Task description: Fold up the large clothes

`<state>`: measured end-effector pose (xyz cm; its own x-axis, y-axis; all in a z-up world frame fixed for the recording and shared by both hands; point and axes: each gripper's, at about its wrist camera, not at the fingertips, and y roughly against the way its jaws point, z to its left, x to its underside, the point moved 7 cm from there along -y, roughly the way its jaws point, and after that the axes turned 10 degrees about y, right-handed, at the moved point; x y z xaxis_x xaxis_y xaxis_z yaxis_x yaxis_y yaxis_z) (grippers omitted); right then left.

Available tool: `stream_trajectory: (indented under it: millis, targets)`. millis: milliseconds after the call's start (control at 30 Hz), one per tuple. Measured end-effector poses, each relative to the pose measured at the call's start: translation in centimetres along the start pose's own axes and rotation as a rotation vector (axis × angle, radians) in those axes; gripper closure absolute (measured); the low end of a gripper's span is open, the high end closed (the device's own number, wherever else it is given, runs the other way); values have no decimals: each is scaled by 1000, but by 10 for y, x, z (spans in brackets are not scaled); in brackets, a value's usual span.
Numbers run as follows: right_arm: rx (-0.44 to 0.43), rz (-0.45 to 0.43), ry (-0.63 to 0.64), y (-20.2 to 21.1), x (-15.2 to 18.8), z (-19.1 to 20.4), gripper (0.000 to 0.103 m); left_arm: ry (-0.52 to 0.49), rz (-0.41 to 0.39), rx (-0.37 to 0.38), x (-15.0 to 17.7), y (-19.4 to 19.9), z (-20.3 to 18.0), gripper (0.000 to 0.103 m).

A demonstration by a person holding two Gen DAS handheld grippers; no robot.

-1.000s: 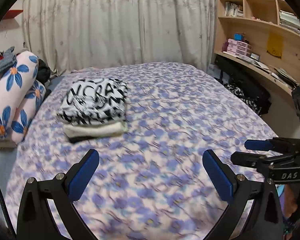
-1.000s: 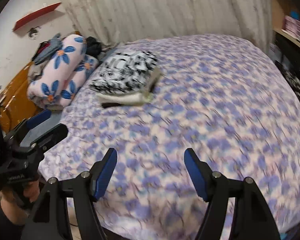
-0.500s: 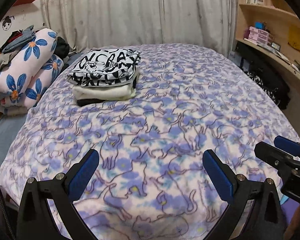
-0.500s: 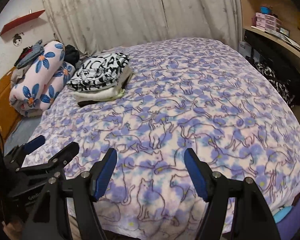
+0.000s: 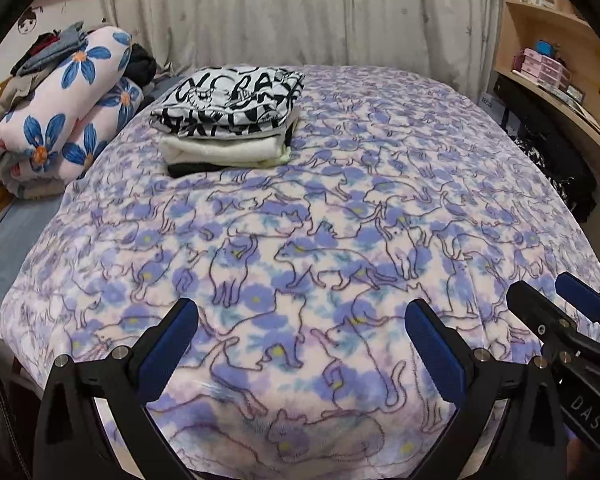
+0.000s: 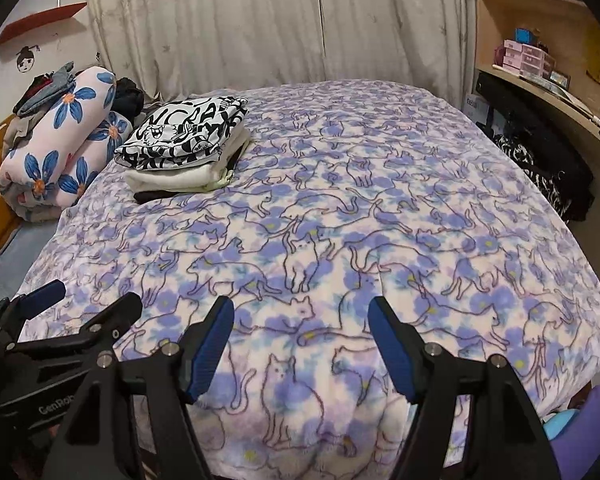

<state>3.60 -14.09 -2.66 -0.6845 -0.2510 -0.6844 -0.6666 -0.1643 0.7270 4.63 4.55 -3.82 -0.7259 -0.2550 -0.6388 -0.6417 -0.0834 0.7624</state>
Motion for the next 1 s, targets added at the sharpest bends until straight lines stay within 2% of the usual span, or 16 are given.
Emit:
stream_trajectory:
  millis: [400, 1000]
  targets:
    - [-19, -11, -11, -6, -10, 3, 33, 58, -9, 15, -10, 3, 9, 1]
    - [-17, 3, -12, -12, -12, 4, 33, 47, -14, 21, -15, 4, 6, 1]
